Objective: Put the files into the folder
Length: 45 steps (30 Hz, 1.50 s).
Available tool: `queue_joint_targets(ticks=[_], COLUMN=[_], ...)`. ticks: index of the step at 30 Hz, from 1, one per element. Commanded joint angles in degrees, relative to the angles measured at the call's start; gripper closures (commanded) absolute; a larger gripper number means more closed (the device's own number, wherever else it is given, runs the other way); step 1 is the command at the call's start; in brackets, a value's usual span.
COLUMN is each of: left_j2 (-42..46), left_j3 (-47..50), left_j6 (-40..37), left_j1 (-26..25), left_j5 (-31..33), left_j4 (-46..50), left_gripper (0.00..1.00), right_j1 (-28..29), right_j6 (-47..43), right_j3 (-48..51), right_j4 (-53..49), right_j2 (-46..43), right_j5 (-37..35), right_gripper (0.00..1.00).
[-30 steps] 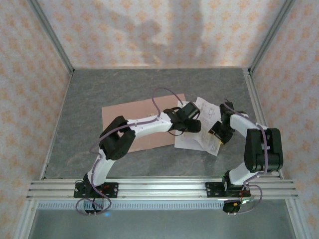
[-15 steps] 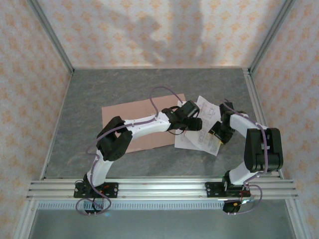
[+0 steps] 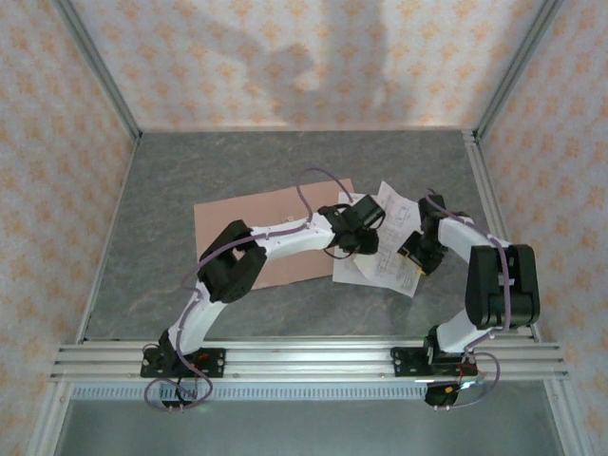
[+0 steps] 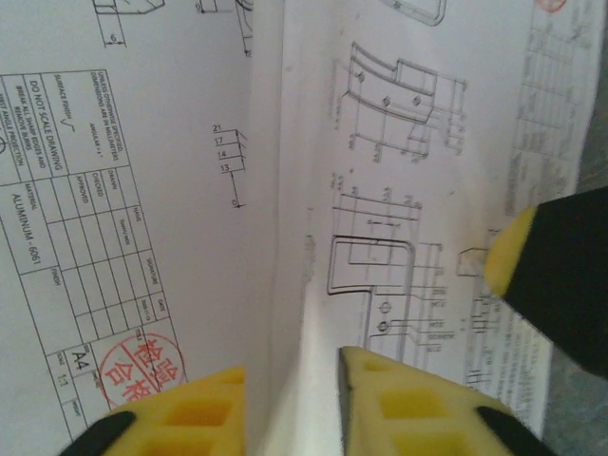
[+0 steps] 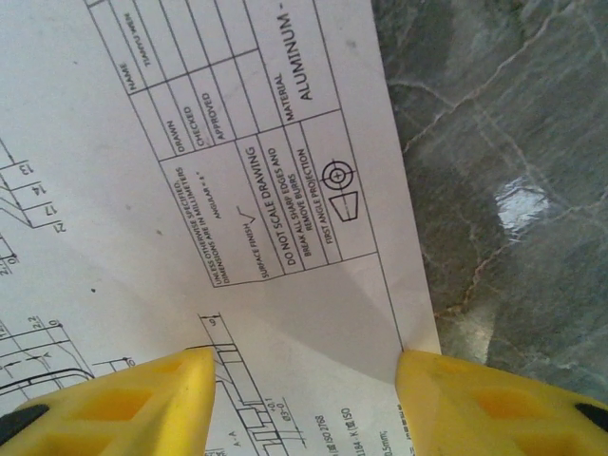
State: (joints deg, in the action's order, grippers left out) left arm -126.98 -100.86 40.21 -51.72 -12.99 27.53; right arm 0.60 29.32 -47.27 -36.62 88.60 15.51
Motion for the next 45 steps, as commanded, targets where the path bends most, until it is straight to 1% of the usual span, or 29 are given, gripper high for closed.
queue_joint_targets(ticks=[1, 3, 4, 9, 11, 15, 16, 18, 21, 23, 24, 26, 28, 31, 35, 37, 39, 41, 43, 45], left_j2=[-0.9, -0.4, 0.2, 5.8, 8.0, 12.8, 13.6, 15.3, 17.2, 17.2, 19.3, 20.3, 21.1, 23.1, 26.0, 27.6, 28.3, 29.0, 29.9, 30.6], left_j3=[-2.2, -1.8, -1.0, 4.1, 6.5, 13.4, 15.1, 19.5, 23.5, 25.0, 25.7, 27.6, 29.9, 32.6, 34.8, 35.5, 36.4, 37.4, 37.9, 38.7], left_j6=[-0.3, 1.9, 3.4, 12.6, 17.1, 28.0, 30.4, 36.1, 42.3, 44.2, 44.8, 46.3, 48.8, 50.4, 50.3, 49.4, 50.4, 51.6, 51.4, 52.0], left_j1=[0.3, 0.6, 1.0, 3.0, 4.2, 7.4, 8.1, 9.5, 11.1, 11.7, 12.0, 12.6, 13.2, 14.6, 17.2, 18.3, 19.2, 19.5, 19.5, 19.6], left_j5=[2.1, 2.1, 1.5, -3.2, -5.7, -11.3, -12.4, -14.6, -16.8, -17.8, -18.0, -18.8, -19.7, -20.8, -23.1, -24.3, -26.1, -27.0, -27.1, -27.0], left_j4=[4.2, 4.3, 3.6, -4.2, -7.9, -18.7, -21.0, -28.8, -37.1, -39.2, -39.7, -42.1, -46.1, -49.0, -48.9, -47.3, -48.5, -50.1, -49.6, -50.3], left_gripper=[0.87, 0.97, 1.0, 1.0, 1.0, 1.0, 1.0, 1.0, 1.0, 1.0, 1.0, 1.0, 1.0, 1.0, 1.0, 1.0, 1.0, 1.0, 1.0, 1.0], right_j1=[0.0, 0.0, 0.0, -0.5, -1.8, -5.4, -5.9, -6.9, -7.2, -7.3, -7.3, -7.2, -7.3, -7.4, -7.9, -8.7, -8.8, -8.8, -8.6, -7.5], right_j6=[-0.4, -0.3, -0.2, 0.5, 1.1, 2.9, 3.5, 5.2, 9.1, 11.9, 13.2, 15.3, 16.1, 16.1, 14.7, 15.1, 15.2, 16.7, 18.1, 21.5], right_j3=[0.4, 0.1, -0.1, -1.1, -1.2, -0.4, -0.2, 1.0, 3.1, 4.3, 4.8, 5.5, 5.6, 5.6, 5.5, 6.4, 6.7, 7.6, 8.2, 9.0], right_j4=[-1.9, -2.4, -2.6, -3.3, -2.8, 0.4, 1.1, 3.9, 9.5, 13.4, 15.2, 18.4, 19.7, 20.2, 18.4, 19.0, 19.9, 23.3, 27.3, 32.4], right_j2=[-0.8, -2.1, -3.0, -9.6, -12.5, -16.7, -17.1, -17.9, -17.7, -17.2, -16.7, -15.4, -14.0, -13.0, -13.2, -14.6, -15.0, -13.6, -11.2, -9.3], right_j5=[-1.9, -1.8, -1.7, 0.9, 4.0, 12.8, 14.4, 19.0, 25.6, 28.8, 30.0, 32.6, 33.8, 34.1, 33.2, 32.9, 33.1, 35.3, 37.8, 40.5], right_gripper=[0.44, 0.42, 0.41, 0.33, 0.3, 0.27, 0.27, 0.26, 0.26, 0.26, 0.26, 0.26, 0.26, 0.26, 0.26, 0.26, 0.25, 0.25, 0.24, 0.24])
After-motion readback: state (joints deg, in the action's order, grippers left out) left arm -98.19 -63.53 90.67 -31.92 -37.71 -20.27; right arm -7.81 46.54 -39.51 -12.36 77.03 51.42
